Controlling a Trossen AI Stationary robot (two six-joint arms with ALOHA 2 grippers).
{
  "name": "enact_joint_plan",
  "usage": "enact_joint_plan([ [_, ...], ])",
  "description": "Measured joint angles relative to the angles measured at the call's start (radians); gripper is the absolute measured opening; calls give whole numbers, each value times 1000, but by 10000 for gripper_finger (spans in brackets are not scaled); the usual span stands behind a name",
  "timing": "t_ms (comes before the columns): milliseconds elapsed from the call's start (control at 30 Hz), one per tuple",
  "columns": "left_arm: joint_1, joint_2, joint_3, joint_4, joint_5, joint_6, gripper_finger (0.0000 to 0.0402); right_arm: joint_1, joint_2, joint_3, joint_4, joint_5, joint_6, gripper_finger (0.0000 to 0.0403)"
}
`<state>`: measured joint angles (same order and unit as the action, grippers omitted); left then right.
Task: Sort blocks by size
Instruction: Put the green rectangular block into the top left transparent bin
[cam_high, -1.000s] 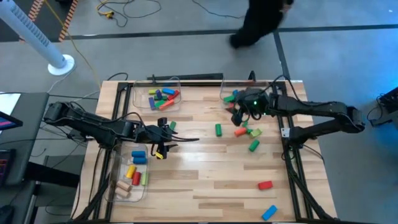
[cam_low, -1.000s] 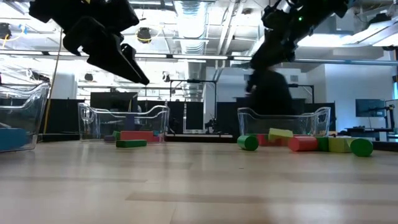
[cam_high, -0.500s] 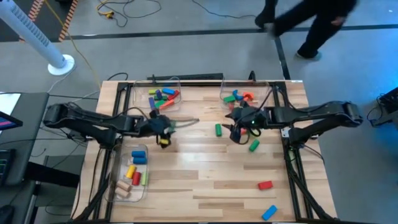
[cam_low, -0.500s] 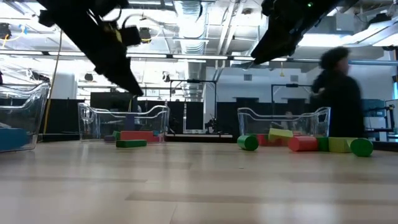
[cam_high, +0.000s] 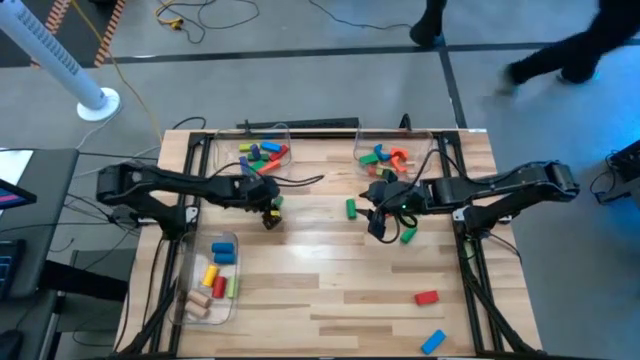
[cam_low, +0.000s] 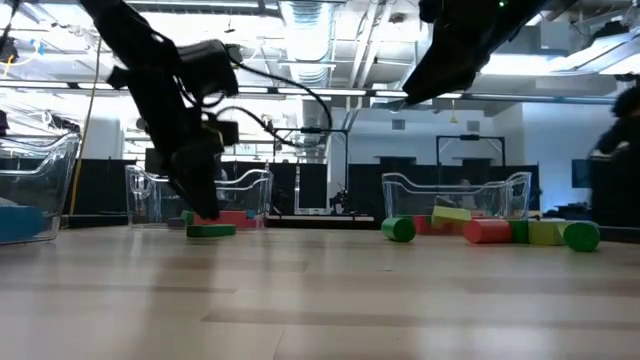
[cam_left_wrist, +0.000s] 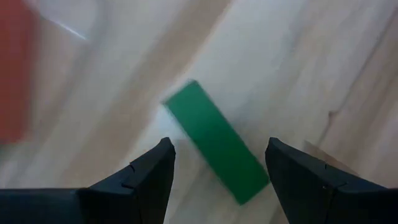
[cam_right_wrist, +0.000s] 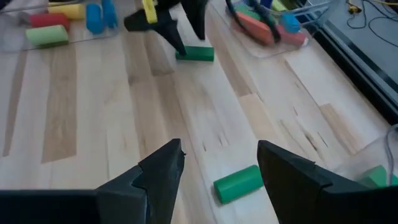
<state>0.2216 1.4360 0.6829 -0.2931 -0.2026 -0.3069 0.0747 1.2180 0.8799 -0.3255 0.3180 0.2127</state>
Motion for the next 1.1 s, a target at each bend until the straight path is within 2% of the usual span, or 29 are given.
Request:
enact_joint_plan([
  [67, 3, 47, 18, 6, 28, 6, 239, 5, 0, 0, 1, 2, 0, 240],
  [367, 3, 203, 106, -55, 32, 52, 234, 39, 0, 0, 17, 30, 0, 240],
  [500, 3, 213, 126, -71, 42, 86, 200, 49, 0, 0, 20, 31, 0, 240],
  [767, -5, 212, 156, -91, 97, 154, 98, 50, 0, 0, 21, 32, 0, 240],
  [1100, -68, 217, 213, -80, 136, 233, 96, 59, 0, 0, 22, 37, -1, 240],
])
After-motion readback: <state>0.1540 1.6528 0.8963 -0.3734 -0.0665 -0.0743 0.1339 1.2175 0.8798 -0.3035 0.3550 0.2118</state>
